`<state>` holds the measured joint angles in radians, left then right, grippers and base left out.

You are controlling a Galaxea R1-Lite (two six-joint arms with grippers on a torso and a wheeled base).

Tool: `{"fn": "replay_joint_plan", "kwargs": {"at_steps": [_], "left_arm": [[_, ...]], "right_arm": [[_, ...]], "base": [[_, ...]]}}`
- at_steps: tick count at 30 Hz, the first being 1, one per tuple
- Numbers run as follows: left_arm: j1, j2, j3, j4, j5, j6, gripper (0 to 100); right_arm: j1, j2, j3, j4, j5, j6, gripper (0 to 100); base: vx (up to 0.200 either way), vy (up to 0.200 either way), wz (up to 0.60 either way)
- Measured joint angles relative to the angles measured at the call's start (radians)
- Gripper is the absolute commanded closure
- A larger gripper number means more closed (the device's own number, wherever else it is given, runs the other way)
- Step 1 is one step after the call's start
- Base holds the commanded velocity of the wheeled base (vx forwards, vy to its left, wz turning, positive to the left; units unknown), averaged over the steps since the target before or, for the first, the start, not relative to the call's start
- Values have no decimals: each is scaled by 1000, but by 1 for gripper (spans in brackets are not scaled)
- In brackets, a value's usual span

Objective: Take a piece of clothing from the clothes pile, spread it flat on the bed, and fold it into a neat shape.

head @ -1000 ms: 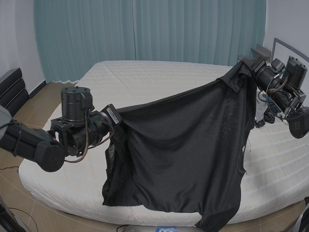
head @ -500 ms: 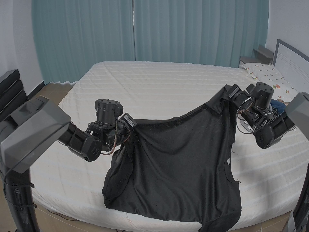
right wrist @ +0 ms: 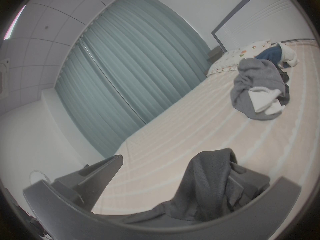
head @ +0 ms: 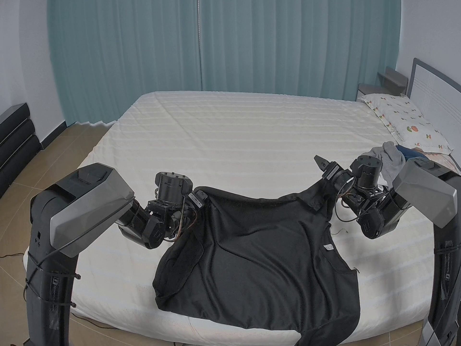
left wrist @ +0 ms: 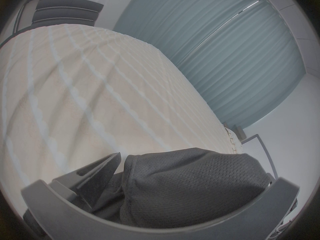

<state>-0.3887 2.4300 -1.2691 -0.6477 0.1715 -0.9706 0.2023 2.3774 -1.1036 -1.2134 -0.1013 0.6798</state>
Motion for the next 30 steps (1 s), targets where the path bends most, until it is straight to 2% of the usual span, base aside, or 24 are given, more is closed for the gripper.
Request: {"fn": "replay_joint_plan", "kwargs": {"at_steps": [5, 14, 22, 30], "left_arm": [[14, 9, 8, 36, 1, 18, 0], [44, 5, 9, 248, -17, 65, 0], [69, -67, 30, 344, -175, 84, 0], [116, -146, 84, 346, -212, 60, 0]], "right_arm": [[-19, 16, 13, 61, 1, 0, 0], [-46, 2, 80, 155, 27, 5, 0], [-57, -41, 184, 178, 48, 26, 0], [-33, -146, 370, 181, 73, 109, 0]], "base": [[0, 0, 0], [0, 0, 0], [0, 0, 0], [0, 0, 0]]}}
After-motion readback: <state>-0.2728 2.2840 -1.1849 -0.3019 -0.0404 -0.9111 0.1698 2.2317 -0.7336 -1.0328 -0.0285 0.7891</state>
